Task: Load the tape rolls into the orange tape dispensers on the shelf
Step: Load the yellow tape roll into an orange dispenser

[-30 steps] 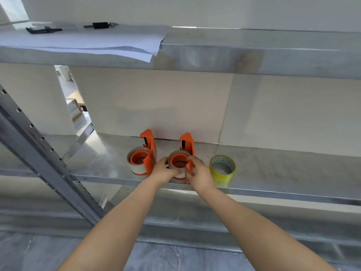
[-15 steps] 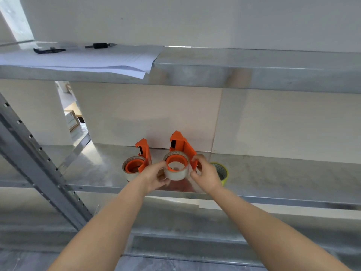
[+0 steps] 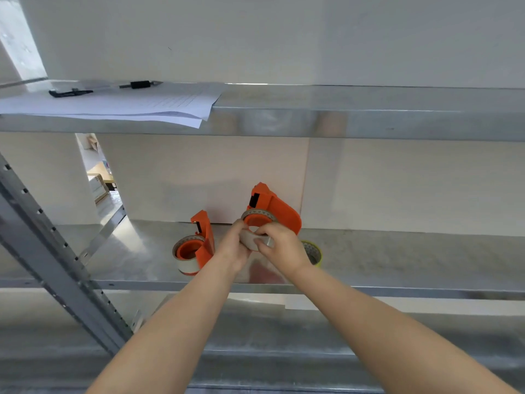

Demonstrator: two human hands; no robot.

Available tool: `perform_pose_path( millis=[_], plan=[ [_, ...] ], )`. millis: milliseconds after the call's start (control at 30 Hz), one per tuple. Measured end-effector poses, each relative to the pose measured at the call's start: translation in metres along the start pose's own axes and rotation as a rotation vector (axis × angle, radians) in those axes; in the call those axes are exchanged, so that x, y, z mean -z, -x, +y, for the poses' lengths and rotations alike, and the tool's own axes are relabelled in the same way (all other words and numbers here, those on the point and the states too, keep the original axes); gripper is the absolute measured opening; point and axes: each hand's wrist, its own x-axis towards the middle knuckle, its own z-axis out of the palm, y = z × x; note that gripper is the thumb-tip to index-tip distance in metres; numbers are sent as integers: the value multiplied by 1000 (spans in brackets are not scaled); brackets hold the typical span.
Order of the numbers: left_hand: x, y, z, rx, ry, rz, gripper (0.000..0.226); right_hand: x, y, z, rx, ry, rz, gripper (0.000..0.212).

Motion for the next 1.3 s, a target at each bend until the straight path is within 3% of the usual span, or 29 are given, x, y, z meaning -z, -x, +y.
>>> perform_pose_path(
  millis=[167,300,633,867,1000,1133,1300],
  plan=[
    [-12,-3,3,13,192,77,30,11,-4,5,-107,-82,50,19],
    [-23,-6,0,28,156,77,43,25,-5,9,-171,-150,112,18],
    [-40,-16,-9,-18,67,258,42,92,3,66,-330,-63,335,19],
    [-38,-14,-9,-27,-33,432,43,87,34,122,-448,213,66,17],
    [-45,-21,-12,-84,-131,616,39,84,40,141,-503,321,-106,19],
    [-33,-34,-16,-74,127,565,28,80,46,146,-531,362,-207,18],
    [-30,-39,-23,-73,106,515,29,74,55,147,-514,453,-258,6]
  ],
)
